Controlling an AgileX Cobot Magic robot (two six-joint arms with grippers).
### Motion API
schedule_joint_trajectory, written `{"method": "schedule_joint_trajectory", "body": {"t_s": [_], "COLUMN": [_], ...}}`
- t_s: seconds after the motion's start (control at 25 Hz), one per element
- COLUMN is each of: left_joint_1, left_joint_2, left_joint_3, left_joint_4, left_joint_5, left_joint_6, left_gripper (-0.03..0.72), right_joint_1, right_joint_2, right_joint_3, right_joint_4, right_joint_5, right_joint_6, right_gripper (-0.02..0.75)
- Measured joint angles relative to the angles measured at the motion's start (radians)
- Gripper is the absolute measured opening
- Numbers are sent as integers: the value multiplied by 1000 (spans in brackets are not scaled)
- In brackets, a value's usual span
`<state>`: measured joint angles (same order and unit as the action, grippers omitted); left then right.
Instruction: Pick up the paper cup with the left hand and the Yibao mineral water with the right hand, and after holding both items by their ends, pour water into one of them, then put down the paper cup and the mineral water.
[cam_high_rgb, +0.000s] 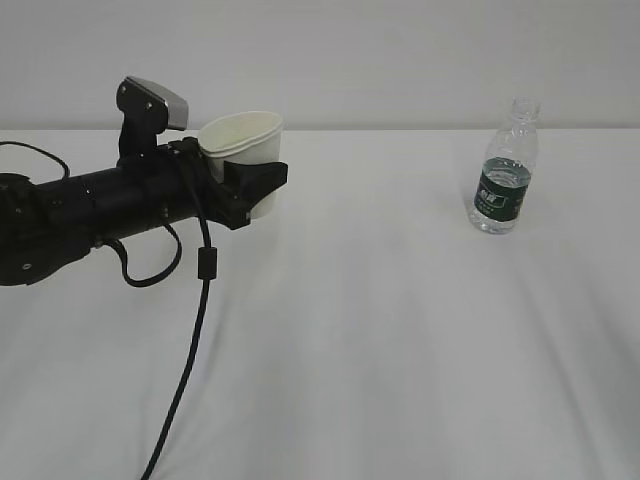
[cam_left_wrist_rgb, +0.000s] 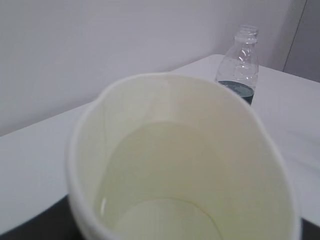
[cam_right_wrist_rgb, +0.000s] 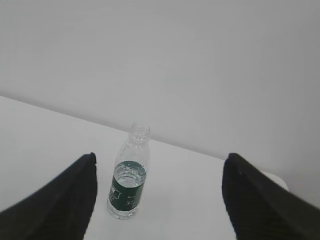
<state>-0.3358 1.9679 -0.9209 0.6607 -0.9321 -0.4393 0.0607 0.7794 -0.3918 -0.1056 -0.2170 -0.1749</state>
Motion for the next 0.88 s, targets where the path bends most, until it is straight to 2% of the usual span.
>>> {"method": "schedule_joint_trajectory", "body": {"t_s": [0.88], "left_joint_1": [37], "left_joint_2": [0], "left_joint_3": [0], "left_joint_4": [-39], "left_joint_5": [29], "left_joint_6": [0], "left_gripper": [397], "right_joint_1": [0], "right_joint_2": [0], "right_joint_3": [0], "right_joint_4": [0], "right_joint_5": [4], "right_joint_6": [0], "right_gripper": [591]}}
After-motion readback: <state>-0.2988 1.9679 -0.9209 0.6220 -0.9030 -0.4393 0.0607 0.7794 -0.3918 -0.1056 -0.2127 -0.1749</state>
